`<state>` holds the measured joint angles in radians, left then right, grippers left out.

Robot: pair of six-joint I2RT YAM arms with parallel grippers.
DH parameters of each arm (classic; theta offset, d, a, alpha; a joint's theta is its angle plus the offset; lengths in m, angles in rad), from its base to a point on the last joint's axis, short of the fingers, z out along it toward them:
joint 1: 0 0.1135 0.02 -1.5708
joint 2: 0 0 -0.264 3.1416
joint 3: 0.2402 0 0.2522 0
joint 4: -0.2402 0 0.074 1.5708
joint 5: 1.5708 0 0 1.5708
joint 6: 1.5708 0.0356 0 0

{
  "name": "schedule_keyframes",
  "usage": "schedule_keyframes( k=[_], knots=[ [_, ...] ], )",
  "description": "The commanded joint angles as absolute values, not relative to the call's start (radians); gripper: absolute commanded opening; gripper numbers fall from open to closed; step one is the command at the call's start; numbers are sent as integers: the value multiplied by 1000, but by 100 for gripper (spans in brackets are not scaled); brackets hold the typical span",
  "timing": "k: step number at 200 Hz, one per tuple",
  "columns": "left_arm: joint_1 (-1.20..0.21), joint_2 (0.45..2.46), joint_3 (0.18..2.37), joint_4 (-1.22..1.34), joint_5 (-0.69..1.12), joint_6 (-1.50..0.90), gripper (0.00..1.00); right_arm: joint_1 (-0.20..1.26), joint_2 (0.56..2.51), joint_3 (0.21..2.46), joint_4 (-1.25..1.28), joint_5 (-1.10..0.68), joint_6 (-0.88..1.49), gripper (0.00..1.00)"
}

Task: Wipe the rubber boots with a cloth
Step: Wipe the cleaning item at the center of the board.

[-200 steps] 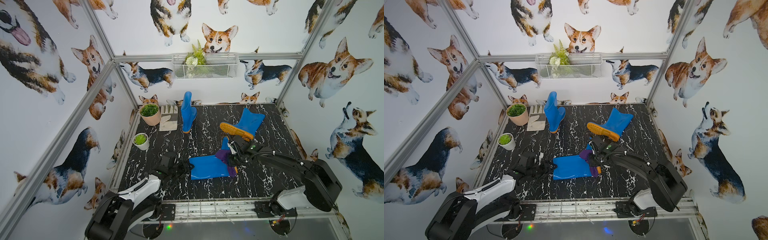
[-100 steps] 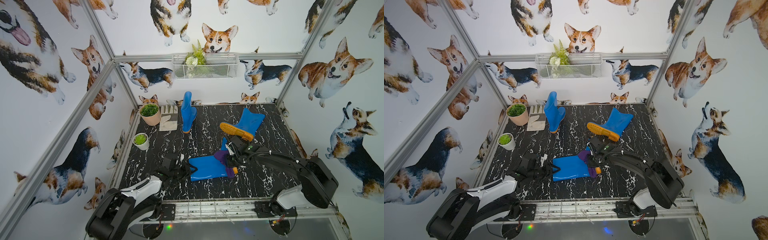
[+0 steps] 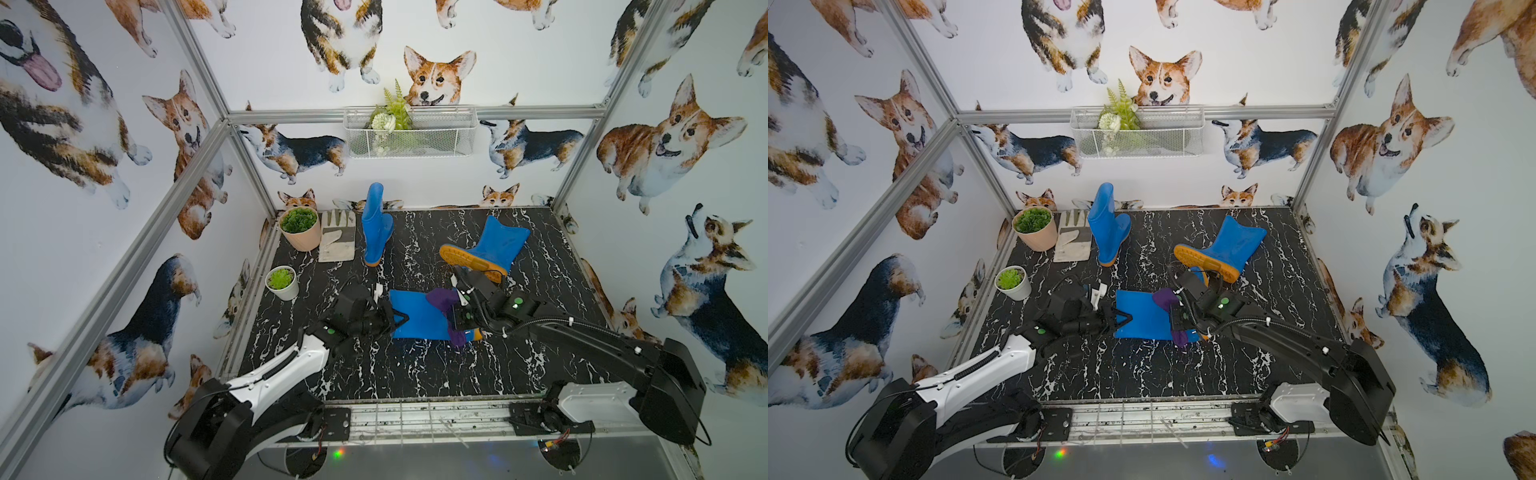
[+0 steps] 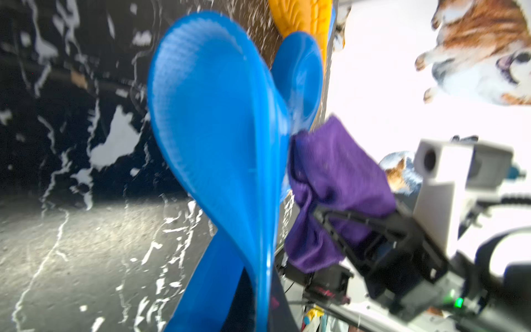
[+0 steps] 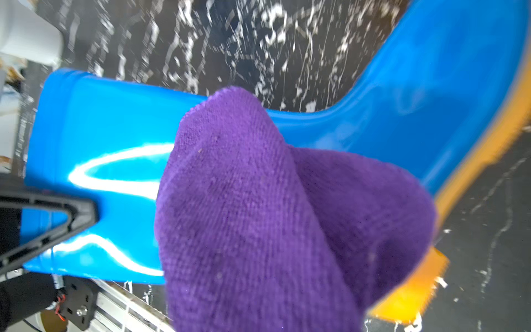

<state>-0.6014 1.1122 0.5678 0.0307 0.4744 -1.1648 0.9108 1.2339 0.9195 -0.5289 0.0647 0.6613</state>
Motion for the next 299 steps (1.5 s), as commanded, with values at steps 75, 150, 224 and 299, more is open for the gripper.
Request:
schedule_keyframes(
  k=[75, 150, 224, 299],
  knots=[
    [-832, 1333, 989, -156, 228, -1378, 0, 1242, 1173, 752, 63, 397, 730, 0],
    [-890, 1374, 1067, -132, 137, -1480, 0, 1167, 1218, 567, 23, 504, 821, 0],
    [-893, 1327, 1099, -152, 120, -1515, 0, 942, 835, 337, -73, 482, 847, 0],
    [-893, 1355, 1093, -112, 108, -1529, 0, 1179, 784, 449, 343, 538, 700, 0]
  ],
)
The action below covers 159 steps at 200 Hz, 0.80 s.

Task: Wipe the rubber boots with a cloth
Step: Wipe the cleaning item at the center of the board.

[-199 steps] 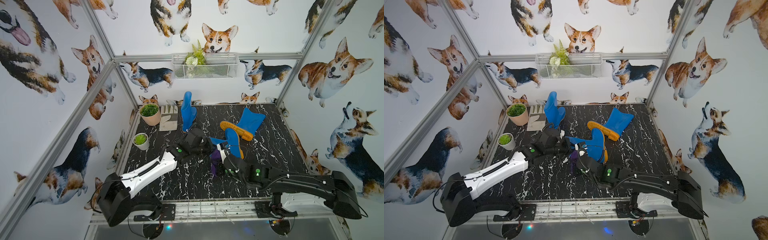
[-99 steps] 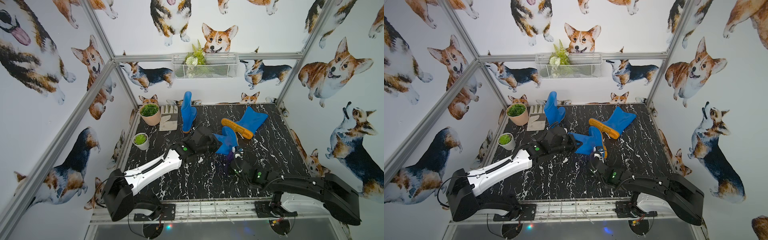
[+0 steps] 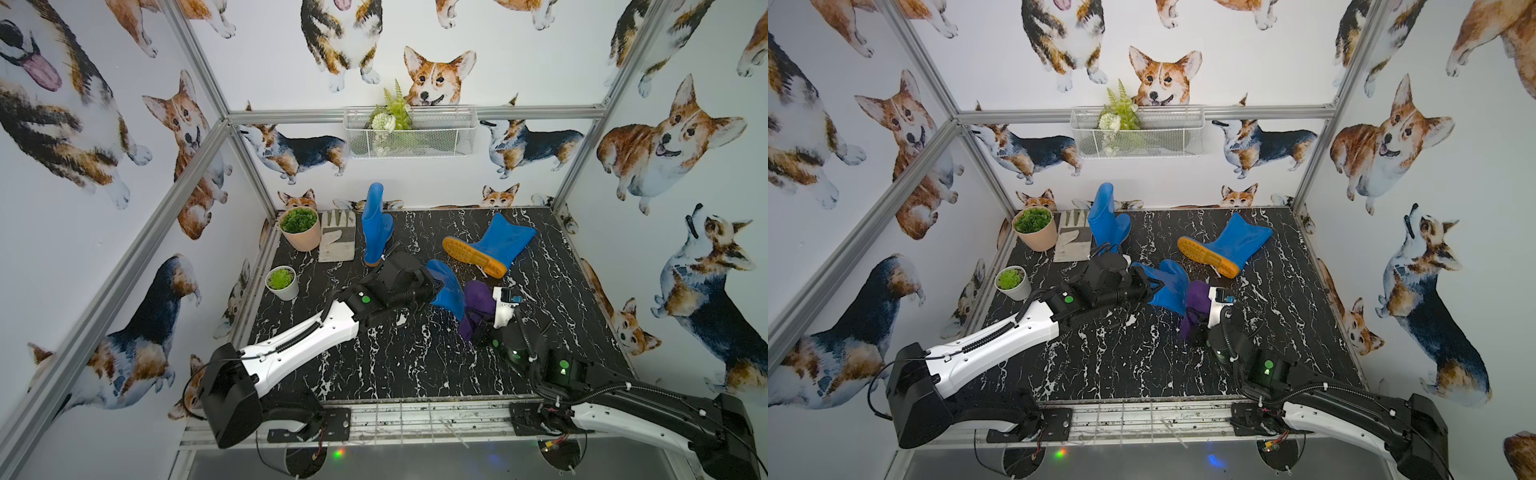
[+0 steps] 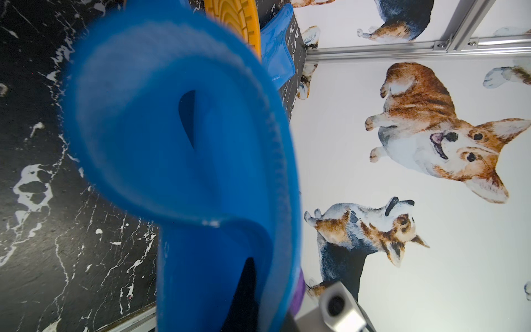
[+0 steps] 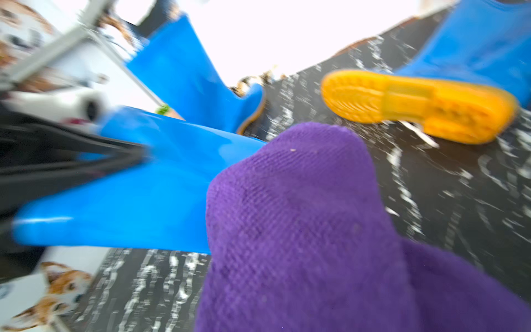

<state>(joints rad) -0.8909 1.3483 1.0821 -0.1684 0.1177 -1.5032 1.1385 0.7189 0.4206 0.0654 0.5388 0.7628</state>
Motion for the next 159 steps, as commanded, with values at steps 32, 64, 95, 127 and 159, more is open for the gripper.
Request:
schedule_keyframes(
  k=[32, 64, 95, 127, 159],
  knots=[
    [-893, 1355, 1094, -110, 103, -1530, 0, 1208, 989, 491, 561, 504, 643, 0],
    [-893, 1335, 1083, -110, 94, -1541, 0, 1202, 1166, 477, 586, 644, 665, 0],
    [-893, 1313, 1054, -70, 95, -1564, 0, 1097, 1219, 335, 572, 641, 857, 0],
    [-890, 1333, 1023, 23, 128, -1607, 0, 1048, 1321, 266, 582, 637, 938, 0],
    [-879, 1313, 994, 36, 142, -1605, 0, 1120, 1155, 400, 363, 636, 795, 0]
  ],
)
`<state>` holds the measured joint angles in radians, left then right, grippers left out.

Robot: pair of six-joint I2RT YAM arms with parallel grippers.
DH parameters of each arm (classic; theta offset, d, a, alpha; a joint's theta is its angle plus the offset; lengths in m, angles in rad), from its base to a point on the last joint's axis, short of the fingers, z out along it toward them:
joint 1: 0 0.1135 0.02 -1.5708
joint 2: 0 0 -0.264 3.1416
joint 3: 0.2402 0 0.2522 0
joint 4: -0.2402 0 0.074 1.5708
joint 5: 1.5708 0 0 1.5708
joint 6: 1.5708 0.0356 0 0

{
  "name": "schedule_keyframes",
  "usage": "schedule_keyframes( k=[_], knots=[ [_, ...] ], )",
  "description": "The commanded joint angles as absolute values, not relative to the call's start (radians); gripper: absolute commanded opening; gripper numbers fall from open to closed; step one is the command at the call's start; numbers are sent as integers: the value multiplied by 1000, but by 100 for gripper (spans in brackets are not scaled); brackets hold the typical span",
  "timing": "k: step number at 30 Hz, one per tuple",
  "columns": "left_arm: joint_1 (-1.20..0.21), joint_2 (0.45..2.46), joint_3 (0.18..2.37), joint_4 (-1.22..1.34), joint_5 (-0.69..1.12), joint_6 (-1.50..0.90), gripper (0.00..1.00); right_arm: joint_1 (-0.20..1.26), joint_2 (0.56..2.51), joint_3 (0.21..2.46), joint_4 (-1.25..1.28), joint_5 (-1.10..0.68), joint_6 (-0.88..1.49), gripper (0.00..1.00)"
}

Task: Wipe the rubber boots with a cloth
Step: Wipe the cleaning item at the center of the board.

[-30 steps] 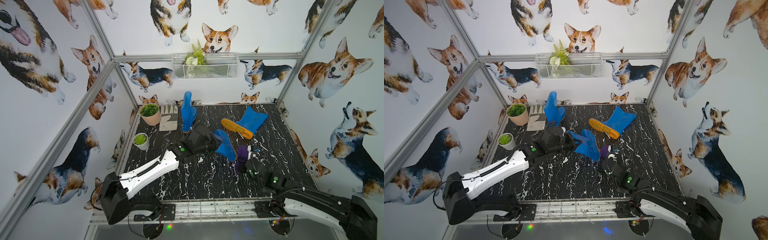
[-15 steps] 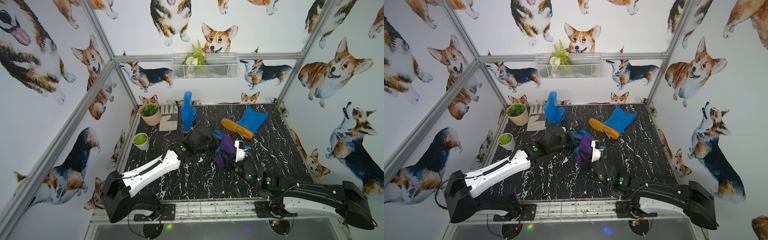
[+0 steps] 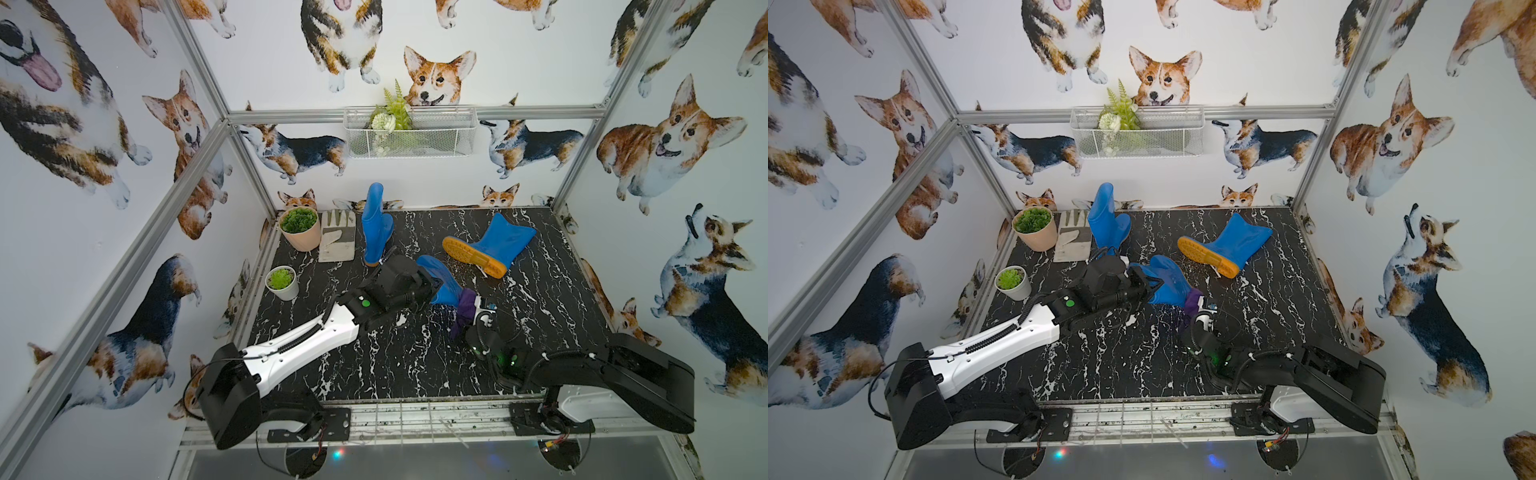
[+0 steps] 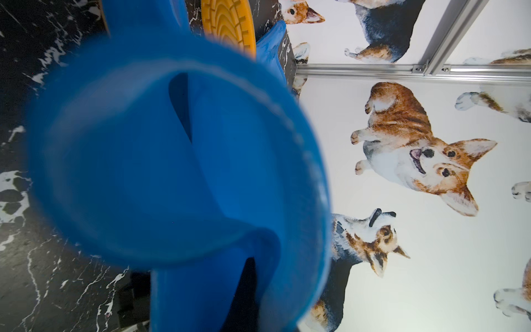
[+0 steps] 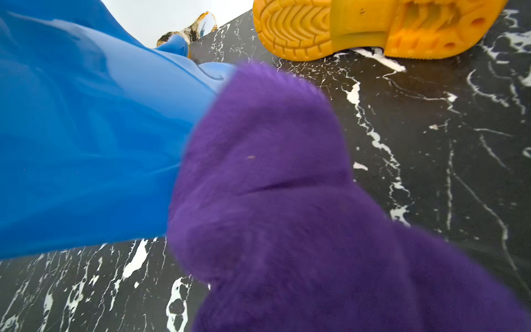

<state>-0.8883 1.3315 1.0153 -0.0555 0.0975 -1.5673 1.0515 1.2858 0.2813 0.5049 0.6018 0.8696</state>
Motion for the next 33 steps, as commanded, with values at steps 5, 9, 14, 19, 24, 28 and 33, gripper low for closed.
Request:
schedule_keyframes(
  k=[5, 9, 14, 19, 24, 28, 33],
  knots=[
    [-864, 1287, 970, 36, 150, -1598, 0, 1225, 1033, 510, 355, 698, 610, 0],
    [-859, 1281, 967, 41, 165, -1587, 0, 1227, 1031, 551, 394, 708, 564, 0],
    [-852, 1282, 971, 34, 234, -1517, 0, 1072, 1211, 627, 212, 567, 672, 0],
    [-830, 1207, 959, -102, 300, -1390, 0, 917, 1112, 533, 10, 427, 870, 0],
    [-721, 1038, 807, -308, 384, -1224, 0, 918, 727, 502, -293, 493, 865, 0],
    [-576, 926, 624, -400, 505, -1125, 0, 920, 489, 594, -533, 639, 816, 0],
    [-358, 880, 490, -546, 532, -937, 0, 919, 545, 724, -535, 686, 712, 0]
  ],
)
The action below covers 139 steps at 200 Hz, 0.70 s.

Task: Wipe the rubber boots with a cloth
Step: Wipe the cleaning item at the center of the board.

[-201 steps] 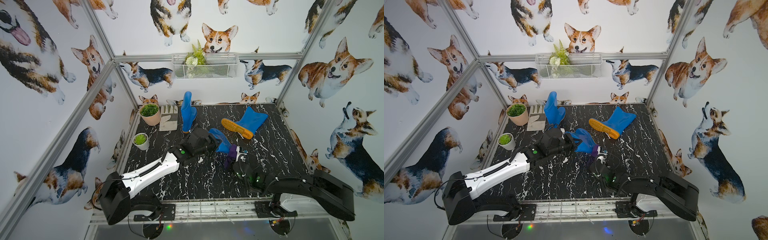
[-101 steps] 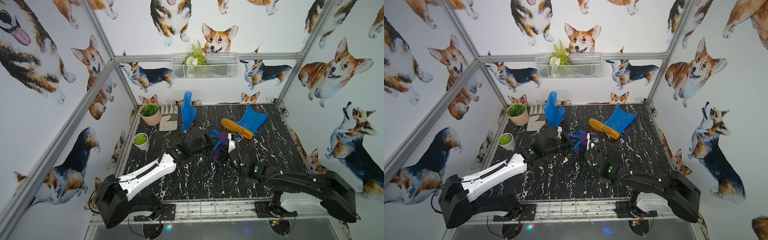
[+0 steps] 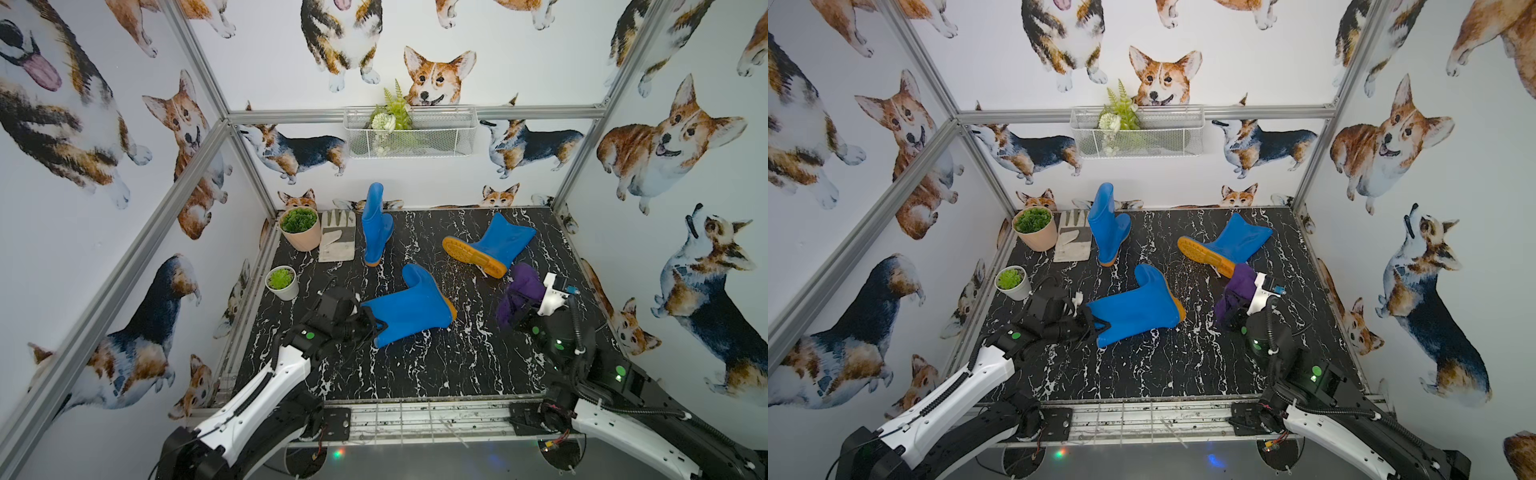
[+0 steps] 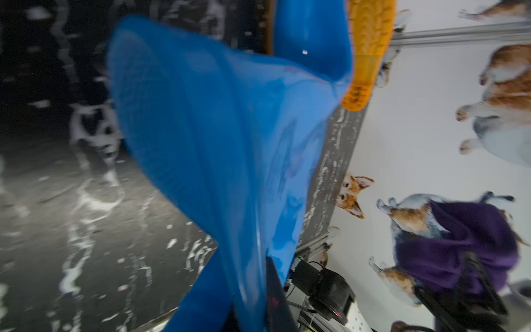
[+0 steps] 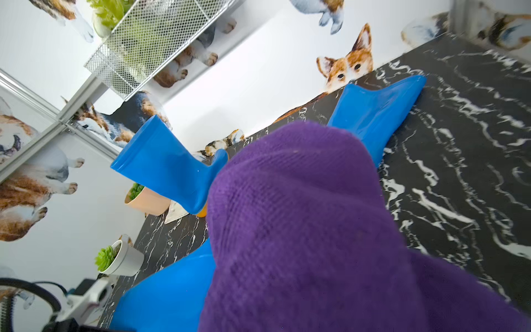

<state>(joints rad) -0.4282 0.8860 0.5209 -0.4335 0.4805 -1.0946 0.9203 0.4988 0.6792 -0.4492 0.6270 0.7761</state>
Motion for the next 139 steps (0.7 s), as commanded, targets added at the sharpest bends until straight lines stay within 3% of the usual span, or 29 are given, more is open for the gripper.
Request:
schedule_keyframes(
  k=[1, 43, 79, 107, 139],
  knots=[
    [-325, 891, 474, -557, 532, -898, 0, 919, 598, 761, -535, 671, 695, 0],
    [-252, 1055, 490, -585, 424, -684, 0, 916, 1125, 1045, -556, 385, 584, 0],
    [-253, 1146, 534, -500, 440, -575, 0, 916, 1579, 1345, -670, 137, 524, 0],
    [-280, 1206, 596, -488, 443, -497, 0, 916, 1733, 1408, -660, 49, 494, 0],
    [-328, 1230, 633, -462, 412, -475, 0, 898, 1787, 1327, -694, 36, 504, 0]
  ],
)
